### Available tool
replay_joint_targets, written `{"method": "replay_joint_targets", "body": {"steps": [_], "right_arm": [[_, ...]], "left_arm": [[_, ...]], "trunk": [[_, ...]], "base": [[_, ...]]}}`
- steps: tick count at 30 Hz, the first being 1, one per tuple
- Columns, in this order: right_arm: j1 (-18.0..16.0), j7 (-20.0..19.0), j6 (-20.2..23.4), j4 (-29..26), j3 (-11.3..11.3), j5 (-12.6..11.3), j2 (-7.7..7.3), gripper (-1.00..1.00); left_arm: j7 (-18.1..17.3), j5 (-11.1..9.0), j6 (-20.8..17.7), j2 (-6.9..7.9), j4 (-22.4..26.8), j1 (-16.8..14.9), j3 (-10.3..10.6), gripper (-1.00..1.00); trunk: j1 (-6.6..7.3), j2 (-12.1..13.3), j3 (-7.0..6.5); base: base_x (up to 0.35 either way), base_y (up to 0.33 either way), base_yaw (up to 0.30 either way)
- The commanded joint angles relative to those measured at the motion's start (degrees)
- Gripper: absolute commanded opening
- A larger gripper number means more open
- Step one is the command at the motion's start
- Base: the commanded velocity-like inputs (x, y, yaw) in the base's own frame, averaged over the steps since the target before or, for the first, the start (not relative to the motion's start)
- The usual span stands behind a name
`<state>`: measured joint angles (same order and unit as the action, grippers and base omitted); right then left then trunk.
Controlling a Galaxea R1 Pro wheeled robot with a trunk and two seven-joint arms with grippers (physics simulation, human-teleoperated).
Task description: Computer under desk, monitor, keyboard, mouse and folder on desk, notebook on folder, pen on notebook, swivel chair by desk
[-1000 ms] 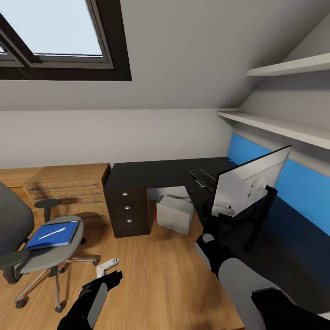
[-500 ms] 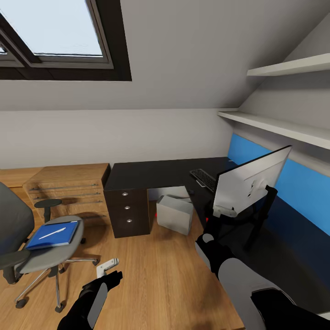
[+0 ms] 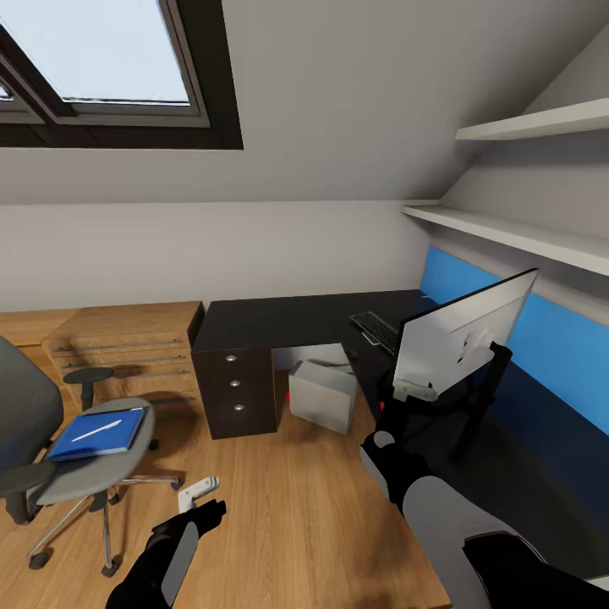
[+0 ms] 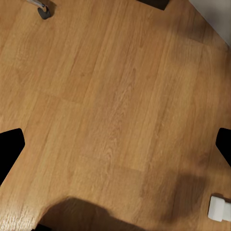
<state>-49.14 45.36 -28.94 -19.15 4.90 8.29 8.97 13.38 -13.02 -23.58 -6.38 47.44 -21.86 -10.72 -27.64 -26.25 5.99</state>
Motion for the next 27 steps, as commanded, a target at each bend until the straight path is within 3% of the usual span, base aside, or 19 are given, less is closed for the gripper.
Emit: {"method": "replay_joint_targets", "body": {"steps": [1, 16, 27], "right_arm": [[-0.1, 0.5, 0.1, 0.1, 0.2, 0.3, -0.01, 1.0], [-0.1, 0.7, 0.1, 0.1, 0.1, 0.3, -0.01, 1.0], [-0.1, 4.6, 0.2, 0.0, 0.1, 0.2, -0.01, 1.0]], "left_arm": [[0.3, -0.6, -0.2, -0.04, 0.1, 0.0, -0.1, 1.0], [0.3, -0.6, -0.2, -0.04, 0.1, 0.0, -0.1, 1.0], [0.2, -0.6, -0.2, -0.04, -0.6, 0.0, 0.0, 1.0]], "trunk": [[-0.03, -0.1, 0.12], [-0.03, -0.1, 0.12], [-0.03, -0.1, 0.12]], "base": [[0.063, 0.069, 0.0], [0.042, 0.043, 0.0], [0.135, 0.0, 0.0]]}}
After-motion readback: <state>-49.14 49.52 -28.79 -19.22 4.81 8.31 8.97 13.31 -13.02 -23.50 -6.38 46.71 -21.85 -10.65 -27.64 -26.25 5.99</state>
